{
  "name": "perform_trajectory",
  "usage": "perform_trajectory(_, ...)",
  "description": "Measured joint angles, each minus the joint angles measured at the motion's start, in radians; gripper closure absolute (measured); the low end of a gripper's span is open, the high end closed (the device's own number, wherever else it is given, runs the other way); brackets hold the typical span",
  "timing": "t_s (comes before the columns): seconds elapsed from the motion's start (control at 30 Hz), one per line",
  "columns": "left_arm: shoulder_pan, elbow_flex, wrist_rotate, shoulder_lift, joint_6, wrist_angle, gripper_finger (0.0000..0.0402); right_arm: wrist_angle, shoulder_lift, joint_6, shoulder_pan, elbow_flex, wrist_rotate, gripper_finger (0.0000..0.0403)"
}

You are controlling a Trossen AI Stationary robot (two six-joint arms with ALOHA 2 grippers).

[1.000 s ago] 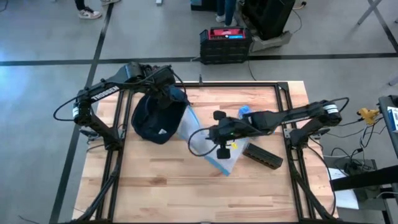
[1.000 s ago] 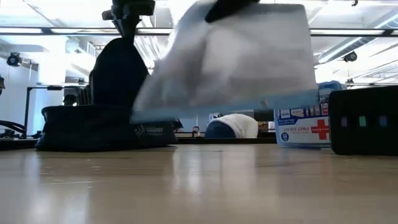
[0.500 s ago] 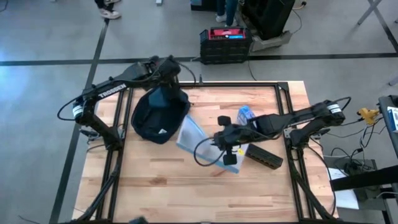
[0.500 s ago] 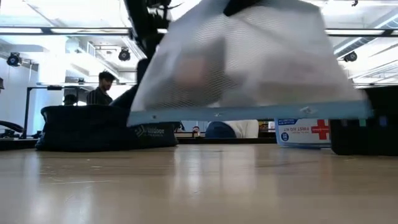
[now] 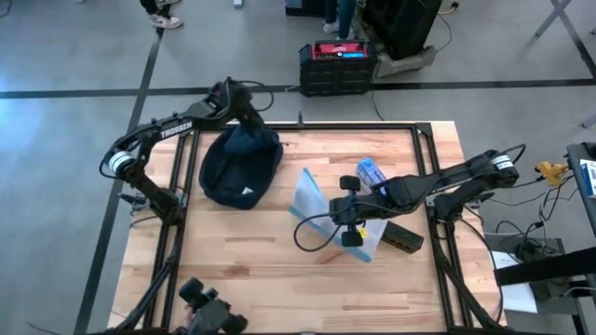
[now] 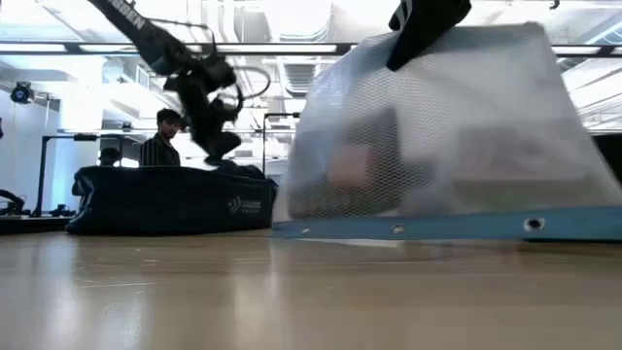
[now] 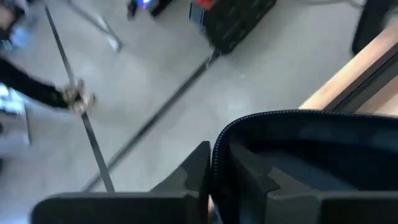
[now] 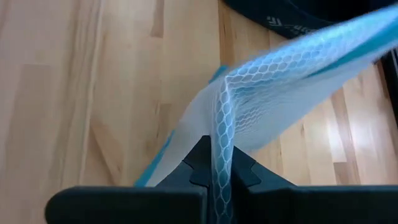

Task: Unpack backpack
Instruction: Put the transparent zip bag into the backpack

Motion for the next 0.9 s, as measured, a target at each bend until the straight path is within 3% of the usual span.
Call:
perform_trajectory(0.13,0.092,-0.022,0.073,0.000,-0.224,-0.072,0.0274,0.017,0.002,-0.007,-0.004,-0.003,-0.001,0.0403)
perform_trajectory(0.23,0.156,-0.006,0.207,0.000,-0.372,-0.207,0.0227,0.026,0.002,-0.007,-0.004,-0.003,-0.001,0.0403)
perform_trajectory(0.33,0.182,0.031,0.292,-0.001,-0.412,-0.363,0.0187,0.026,0.002,-0.002,-0.004,-0.003,-0.002,0.0403)
perform_trajectory(0.43,0.182,0.055,0.291,-0.011,-0.414,-0.495,0.0165,0.023,0.002,0.001,-0.004,-0.005,-0.002,0.0403)
perform_trajectory(0.57,0.140,0.060,0.289,-0.065,-0.433,-0.689,0.0160,0.019,0.002,0.018,0.001,-0.014,-0.001,0.0403)
perform_trajectory(0.9,-0.140,-0.204,0.326,-0.154,-0.633,-0.738,0.0212,0.028,-0.001,0.013,0.012,-0.037,-0.002,0.0403)
